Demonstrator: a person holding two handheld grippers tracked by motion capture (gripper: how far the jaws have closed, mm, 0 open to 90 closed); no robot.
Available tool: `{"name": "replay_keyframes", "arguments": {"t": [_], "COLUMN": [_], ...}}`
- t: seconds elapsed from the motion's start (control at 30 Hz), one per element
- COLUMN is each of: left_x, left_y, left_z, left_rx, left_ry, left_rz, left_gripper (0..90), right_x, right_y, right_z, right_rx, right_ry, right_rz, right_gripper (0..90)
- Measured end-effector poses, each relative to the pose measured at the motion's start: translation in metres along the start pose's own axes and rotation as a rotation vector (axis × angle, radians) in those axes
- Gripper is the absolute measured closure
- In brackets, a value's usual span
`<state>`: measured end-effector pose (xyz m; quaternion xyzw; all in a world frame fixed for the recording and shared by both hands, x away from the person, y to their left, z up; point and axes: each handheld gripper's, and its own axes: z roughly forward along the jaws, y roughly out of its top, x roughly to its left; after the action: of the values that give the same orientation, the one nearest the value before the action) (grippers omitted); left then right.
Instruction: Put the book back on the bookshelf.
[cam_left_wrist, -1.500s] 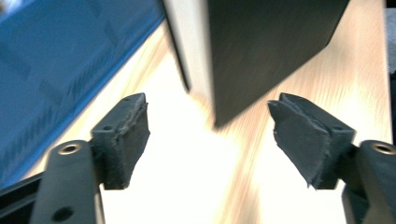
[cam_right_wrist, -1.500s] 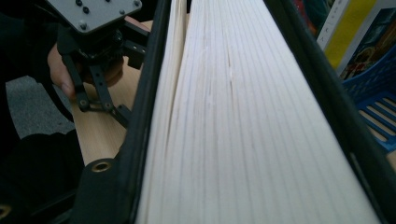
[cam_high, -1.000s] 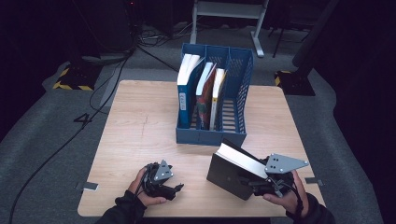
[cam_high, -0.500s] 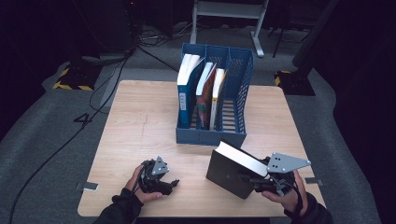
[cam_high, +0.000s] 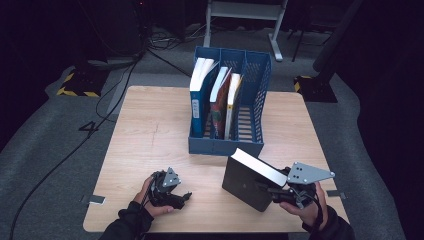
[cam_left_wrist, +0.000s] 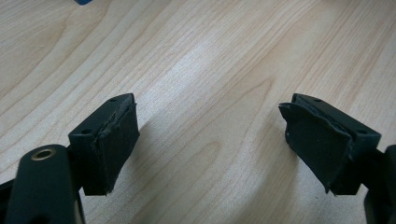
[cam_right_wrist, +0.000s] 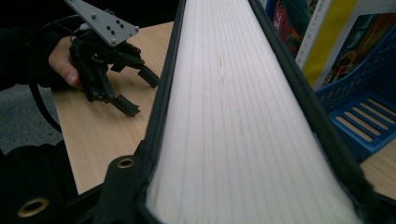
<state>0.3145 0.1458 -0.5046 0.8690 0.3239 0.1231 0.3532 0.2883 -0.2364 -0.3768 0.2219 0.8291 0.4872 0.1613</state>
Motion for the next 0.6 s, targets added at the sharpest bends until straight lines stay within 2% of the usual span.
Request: {"name": "replay_keyframes", "arguments": {"t": [0.6], "left_x": [0.000], "left_y": [0.000], "left_z": [0.000], "left_rx": [0.002], "left_ry": [-0.003], "left_rz": [0.003], "left_gripper": [17.9], "right_x": [-0.002], "right_y": [0.011], "right_z": [-0.005], "right_rx": [0.008], "right_ry": [-0.021], "right_rz": [-0.053], "right_gripper": [53.3]}}
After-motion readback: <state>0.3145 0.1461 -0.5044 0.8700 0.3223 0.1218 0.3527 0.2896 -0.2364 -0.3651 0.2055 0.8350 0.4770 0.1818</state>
